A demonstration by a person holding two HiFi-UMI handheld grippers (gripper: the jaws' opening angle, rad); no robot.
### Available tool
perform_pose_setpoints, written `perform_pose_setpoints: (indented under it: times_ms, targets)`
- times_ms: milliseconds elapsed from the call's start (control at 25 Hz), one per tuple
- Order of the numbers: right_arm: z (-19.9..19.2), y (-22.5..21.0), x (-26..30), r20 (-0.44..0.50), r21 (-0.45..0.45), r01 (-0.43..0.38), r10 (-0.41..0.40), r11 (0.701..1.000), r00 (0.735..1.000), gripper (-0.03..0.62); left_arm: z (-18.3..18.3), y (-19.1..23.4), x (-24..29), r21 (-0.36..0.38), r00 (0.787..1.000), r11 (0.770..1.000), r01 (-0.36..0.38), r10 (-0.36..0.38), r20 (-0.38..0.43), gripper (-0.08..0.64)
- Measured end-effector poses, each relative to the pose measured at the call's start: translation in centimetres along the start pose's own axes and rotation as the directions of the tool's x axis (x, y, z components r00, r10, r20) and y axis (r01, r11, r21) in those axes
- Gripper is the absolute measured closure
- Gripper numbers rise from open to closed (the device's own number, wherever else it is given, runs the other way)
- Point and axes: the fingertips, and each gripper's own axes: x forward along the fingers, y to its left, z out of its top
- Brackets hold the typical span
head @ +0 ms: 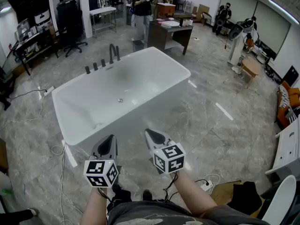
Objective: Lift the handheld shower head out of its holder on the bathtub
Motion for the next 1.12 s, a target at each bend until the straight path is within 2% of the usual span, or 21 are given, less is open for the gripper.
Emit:
perform_pose_setpoints:
  times_ms: [520,840,1120]
  targets:
    - [-0.2,0.3,0.4,-0.007,0.006,-0.006,0.006,1.000,1.000,0.562,-0.3,0.3,0.0,-0.014,1.000,1.000,-0.001,0.001,-0.011,0.545]
    - [0.7,-1.5,-0.9,0.056,0.053,-0.035,0.032,0.998,0.998,0.561,-0.1,-1.1,0.9,-0.029,1.000,1.000,-0.013,0.013,-0.008,0.545]
    - [-0.3,-4.6,-1.6,0.052,0.087,0.006,-0.011,0.996,0.999,0.561,-0.1,-2.1,2.3,-0.026,1.000,1.000,-0.006,0.006,-0.001,0.545]
